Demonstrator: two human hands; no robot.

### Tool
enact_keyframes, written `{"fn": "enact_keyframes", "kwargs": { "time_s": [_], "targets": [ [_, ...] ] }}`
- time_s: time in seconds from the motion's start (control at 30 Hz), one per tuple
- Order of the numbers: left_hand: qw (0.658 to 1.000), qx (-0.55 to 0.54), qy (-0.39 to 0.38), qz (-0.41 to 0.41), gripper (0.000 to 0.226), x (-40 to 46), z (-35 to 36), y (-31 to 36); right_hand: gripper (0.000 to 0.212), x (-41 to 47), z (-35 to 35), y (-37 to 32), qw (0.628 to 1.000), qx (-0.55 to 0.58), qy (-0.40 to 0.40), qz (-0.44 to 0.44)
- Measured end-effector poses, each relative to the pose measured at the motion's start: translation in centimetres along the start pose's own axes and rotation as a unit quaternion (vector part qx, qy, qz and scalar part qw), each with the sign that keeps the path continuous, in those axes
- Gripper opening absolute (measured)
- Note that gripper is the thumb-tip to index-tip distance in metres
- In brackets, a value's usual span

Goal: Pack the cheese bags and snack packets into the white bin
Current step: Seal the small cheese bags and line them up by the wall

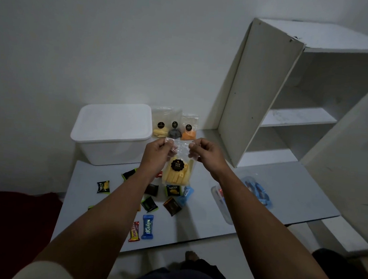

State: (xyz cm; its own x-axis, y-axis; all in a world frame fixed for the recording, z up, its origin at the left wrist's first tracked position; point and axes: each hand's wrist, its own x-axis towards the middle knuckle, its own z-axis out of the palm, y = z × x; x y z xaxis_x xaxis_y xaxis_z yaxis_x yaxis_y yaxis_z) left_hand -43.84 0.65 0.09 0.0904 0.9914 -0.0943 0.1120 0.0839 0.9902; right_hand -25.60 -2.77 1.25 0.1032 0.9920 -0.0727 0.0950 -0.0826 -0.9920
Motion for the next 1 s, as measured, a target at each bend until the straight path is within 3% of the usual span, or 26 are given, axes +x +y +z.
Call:
{"fn": "enact_keyframes", "kwargs": {
  "time_s": [0.63, 1.0],
  "targets": [
    [0.999, -0.001, -0.030, 0.010, 0.024, 0.2, -0.2, -0.2, 0.008, 0.3, 1.0, -0.3, 0.999, 0.018, 0.009, 0.050],
    [0.999, 0.011, -0.043, 0.020, 0.026, -0.1, -0.4, -0.1, 0.012, 0.1, 1.3, -0.4, 1.000, -0.006, 0.006, 0.021]
  ]
}}
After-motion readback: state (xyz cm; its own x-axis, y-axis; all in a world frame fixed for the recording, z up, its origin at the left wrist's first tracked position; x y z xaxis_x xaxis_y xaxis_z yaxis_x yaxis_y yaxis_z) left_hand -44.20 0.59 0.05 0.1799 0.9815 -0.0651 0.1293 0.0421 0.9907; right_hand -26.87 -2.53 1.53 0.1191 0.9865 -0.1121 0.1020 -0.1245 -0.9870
